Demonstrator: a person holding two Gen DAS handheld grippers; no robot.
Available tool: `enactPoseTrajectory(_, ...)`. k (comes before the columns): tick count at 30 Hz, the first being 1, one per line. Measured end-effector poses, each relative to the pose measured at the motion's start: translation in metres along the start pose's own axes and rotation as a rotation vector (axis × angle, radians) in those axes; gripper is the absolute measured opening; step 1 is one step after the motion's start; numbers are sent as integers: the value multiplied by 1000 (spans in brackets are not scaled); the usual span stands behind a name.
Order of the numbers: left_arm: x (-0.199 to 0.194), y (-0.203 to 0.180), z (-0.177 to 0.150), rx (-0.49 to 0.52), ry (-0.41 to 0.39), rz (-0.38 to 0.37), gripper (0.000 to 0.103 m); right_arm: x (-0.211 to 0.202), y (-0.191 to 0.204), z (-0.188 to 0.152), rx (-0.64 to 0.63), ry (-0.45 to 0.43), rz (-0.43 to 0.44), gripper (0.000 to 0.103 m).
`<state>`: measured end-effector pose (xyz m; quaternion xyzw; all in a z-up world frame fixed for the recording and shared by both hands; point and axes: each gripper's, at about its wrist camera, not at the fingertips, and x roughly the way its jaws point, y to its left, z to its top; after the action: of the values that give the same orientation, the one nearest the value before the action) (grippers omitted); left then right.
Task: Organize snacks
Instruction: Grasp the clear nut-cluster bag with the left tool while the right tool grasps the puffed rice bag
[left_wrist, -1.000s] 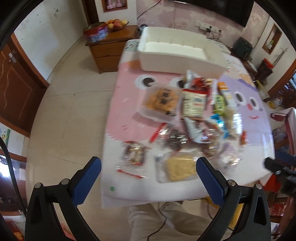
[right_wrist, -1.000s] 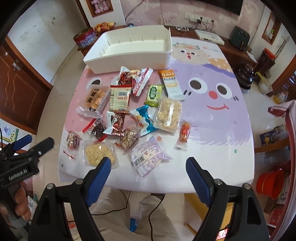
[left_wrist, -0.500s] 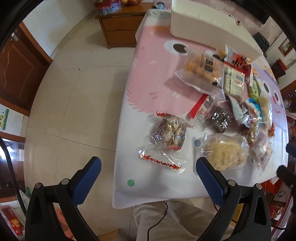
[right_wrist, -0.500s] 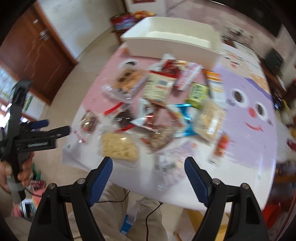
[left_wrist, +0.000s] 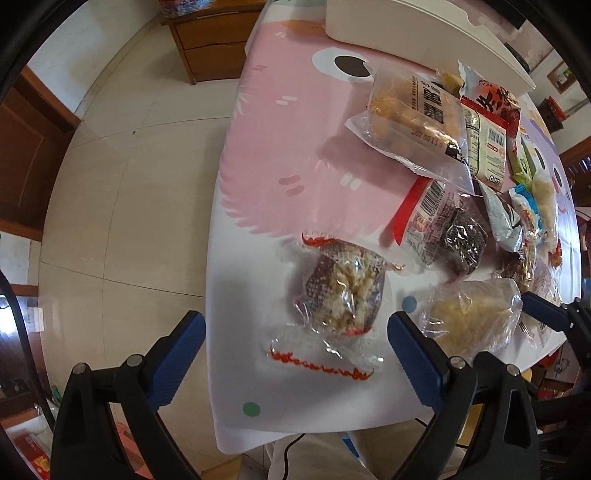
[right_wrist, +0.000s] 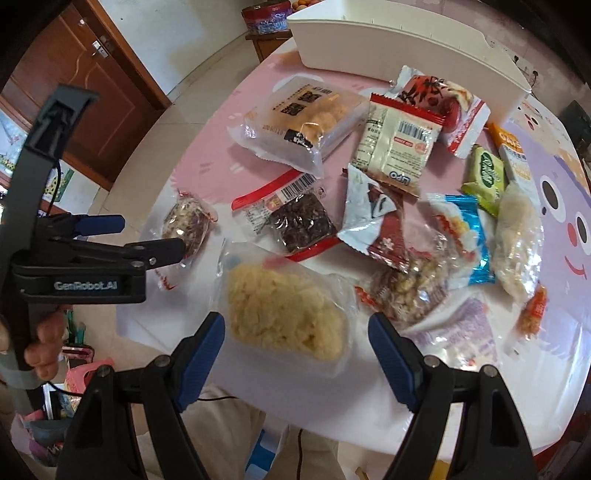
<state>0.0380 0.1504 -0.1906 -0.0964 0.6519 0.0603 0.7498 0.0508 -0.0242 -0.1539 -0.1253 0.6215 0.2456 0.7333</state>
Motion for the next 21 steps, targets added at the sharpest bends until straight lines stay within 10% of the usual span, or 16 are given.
enactPoseTrajectory(12,23,2,29,55,76,-52,90,49,30,19,-3,42,-59,86)
enactPoseTrajectory(18,32,-21,28,86,92,-64,67,55,37,26,-2,42,-54,75)
enactPoseTrajectory(21,29,-29,29,96,71,-48,39,50,31,22,-17,46,-46,73)
